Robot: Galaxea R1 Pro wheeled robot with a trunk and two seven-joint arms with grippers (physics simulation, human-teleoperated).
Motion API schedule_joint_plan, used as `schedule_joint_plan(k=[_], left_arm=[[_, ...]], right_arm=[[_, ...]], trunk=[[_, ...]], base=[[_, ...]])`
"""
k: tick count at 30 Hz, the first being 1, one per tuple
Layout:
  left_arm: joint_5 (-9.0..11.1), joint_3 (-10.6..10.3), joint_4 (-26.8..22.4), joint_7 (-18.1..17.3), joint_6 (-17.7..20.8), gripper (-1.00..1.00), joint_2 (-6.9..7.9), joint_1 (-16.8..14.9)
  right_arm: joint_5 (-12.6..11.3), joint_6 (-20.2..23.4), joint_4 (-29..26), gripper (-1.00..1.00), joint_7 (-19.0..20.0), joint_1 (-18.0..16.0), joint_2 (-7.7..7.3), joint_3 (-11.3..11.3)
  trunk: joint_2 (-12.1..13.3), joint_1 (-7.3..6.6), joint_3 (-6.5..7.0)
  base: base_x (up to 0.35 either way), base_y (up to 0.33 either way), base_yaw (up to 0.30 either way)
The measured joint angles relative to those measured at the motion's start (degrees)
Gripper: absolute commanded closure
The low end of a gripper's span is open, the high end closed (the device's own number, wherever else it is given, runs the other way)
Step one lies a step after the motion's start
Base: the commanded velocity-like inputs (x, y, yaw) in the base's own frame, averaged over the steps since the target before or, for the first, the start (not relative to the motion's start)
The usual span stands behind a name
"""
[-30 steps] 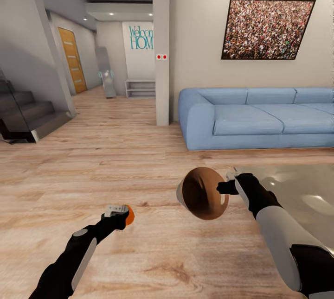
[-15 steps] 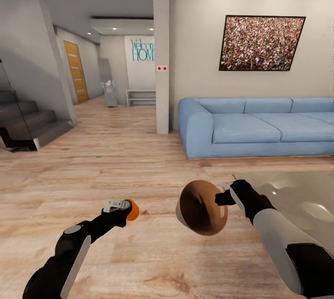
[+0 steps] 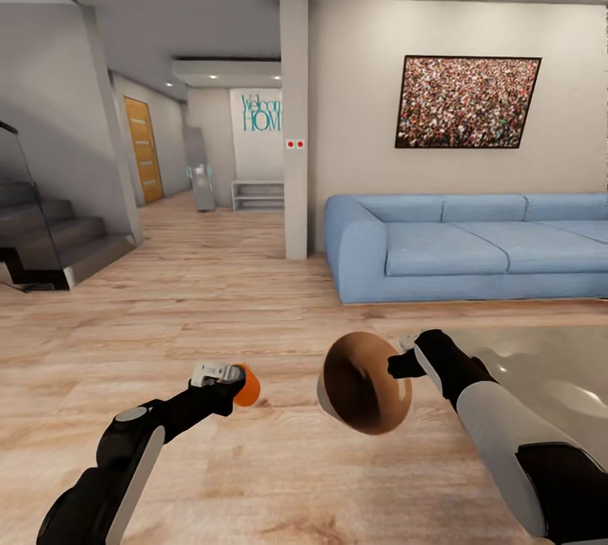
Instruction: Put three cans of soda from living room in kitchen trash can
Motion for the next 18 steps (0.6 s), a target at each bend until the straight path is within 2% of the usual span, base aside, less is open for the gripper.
schedule_joint_plan(k=[3,6,9,18], left_arm=[[0.0,0.0,-1.0,-1.2,1.3,1.0,0.0,0.0],[0.1,0.0,-1.8,-4.0,3.0,1.0,-0.03,0.0],[0.1,0.0,-2.2,-6.0,4.2,1.0,-0.04,0.0],[0.0,0.0,-3.4,-8.2,6.4,1.0,-0.46,-0.2]], right_arm=[[0.0,0.0,0.2,1.0,-0.1,0.0,0.43,0.1],[-0.2,0.0,0.8,1.0,-0.2,0.0,1.1,0.2],[0.3,-0.1,1.5,1.0,-0.3,0.0,1.62,1.5],[-0.2,-0.1,2.2,1.0,-0.3,0.0,3.07,3.3]], trunk=[[0.4,-0.26,0.62],[1.6,-0.92,1.16],[2.8,-1.58,1.7],[6.4,-3.55,3.31]], base=[[0.0,0.0,0.0],[0.0,0.0,0.0],[0.0,0.0,0.0],[0.0,0.0,0.0]])
